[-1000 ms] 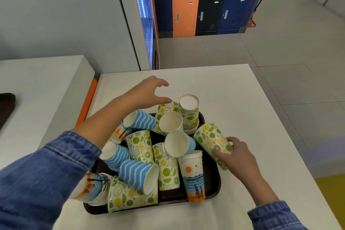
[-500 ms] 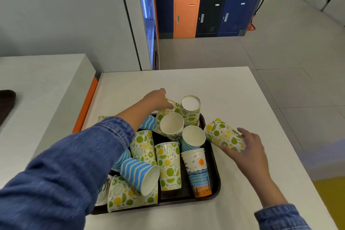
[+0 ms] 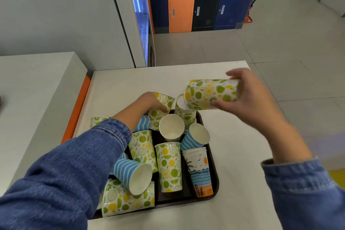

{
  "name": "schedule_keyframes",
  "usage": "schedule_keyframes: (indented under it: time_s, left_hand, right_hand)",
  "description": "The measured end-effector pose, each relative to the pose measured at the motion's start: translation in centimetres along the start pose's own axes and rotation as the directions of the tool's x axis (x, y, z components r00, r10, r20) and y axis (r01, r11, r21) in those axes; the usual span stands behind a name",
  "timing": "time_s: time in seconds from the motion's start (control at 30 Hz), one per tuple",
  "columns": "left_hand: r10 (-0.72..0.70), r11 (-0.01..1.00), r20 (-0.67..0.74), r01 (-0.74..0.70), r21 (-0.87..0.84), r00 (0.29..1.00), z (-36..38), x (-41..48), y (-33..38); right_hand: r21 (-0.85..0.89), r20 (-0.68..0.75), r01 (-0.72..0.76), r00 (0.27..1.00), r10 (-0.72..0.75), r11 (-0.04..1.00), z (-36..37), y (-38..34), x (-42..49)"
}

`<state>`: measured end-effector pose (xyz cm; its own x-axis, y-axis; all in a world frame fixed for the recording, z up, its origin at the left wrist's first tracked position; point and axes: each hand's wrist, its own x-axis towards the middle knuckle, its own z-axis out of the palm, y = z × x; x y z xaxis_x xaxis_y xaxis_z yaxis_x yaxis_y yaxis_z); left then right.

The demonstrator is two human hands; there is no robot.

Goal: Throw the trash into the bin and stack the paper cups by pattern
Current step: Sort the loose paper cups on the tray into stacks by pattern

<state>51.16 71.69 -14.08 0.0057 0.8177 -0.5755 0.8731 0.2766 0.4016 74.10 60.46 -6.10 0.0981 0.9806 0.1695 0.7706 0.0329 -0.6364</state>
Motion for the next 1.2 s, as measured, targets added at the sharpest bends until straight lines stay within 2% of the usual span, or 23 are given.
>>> schedule_keyframes:
  time_s: [0.1,0.23,0.43,0.73,0.83,0.97,1.07,1.13,1.2]
  left_hand:
    - [0.007,0.994,-0.036,-0.011,-0.109,0.999,-0.2,-0.5,-0.3]
    - [0.001,0.958,-0.081,-0.025,-0.285,0.997,-0.1,-0.8,-1.0]
    - [0.014,0.9,-0.139,-0.073,-0.429,0.99,-0.5,-1.0,-1.9]
    - [0.072,0.87,-0.219,-0.169,-0.464,0.973,-0.8,-1.4,-2.5]
    - [0.092,0.83,-0.309,-0.244,-0.502,0.947,-1.2,-1.6,-2.5]
    - [0.162,0.731,-0.469,-0.425,-0.534,0.868,-3.1,-3.1,-1.5]
    - [0.255,0.714,-0.434,-0.471,-0.518,0.864,-4.9,-4.9,-0.6]
    - [0.352,0.785,-0.346,-0.476,-0.397,0.87,-5.9,-6.0,-0.3]
    - [0.449,0.868,-0.256,-0.486,-0.103,0.856,-6.5,-7.2,0.0]
  right_hand:
    - [-0.211,0.204,0.139,0.974,-0.096,0.968,-0.2,-3.1,3.1]
    - [-0.385,0.394,0.27,0.913,-0.107,0.882,2.1,-4.8,5.4]
    - [-0.474,0.473,0.352,0.875,-0.104,0.807,5.9,-4.4,6.2]
    - [-0.545,0.529,0.414,0.844,-0.084,0.729,10.1,-2.4,5.4]
    - [-0.507,0.519,0.39,0.85,-0.089,0.768,11.3,-1.4,4.9]
    - [-0.343,0.472,0.265,0.878,-0.079,0.901,11.7,-0.3,4.2]
    - [-0.159,0.443,0.104,0.896,-0.024,0.982,11.4,0.5,3.4]
    - [-0.048,0.43,-0.019,0.902,0.038,0.999,11.1,1.3,2.8]
    - [0.012,0.442,-0.11,0.892,0.093,0.994,11.0,2.1,2.2]
